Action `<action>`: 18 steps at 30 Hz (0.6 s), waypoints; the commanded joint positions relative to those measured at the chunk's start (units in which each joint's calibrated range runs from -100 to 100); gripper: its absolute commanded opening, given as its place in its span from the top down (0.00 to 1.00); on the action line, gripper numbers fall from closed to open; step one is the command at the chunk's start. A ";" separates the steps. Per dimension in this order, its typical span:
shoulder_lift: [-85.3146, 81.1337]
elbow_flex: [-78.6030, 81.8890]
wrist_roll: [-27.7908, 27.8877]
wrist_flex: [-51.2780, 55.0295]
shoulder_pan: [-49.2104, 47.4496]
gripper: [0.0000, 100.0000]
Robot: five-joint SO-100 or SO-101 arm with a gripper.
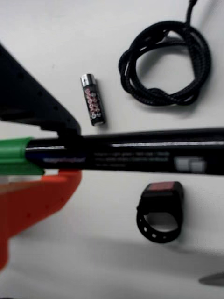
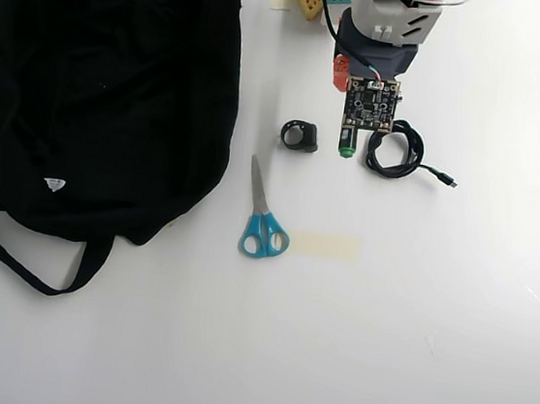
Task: Put the green marker into the black bag
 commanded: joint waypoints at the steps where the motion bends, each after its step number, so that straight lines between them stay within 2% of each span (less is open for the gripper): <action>1: -2.69 -0.24 -0.10 -0.79 0.61 0.98; 10: -2.61 -1.13 -0.05 -1.56 12.50 0.98; 18: -2.36 -1.13 -0.05 -7.85 25.81 0.98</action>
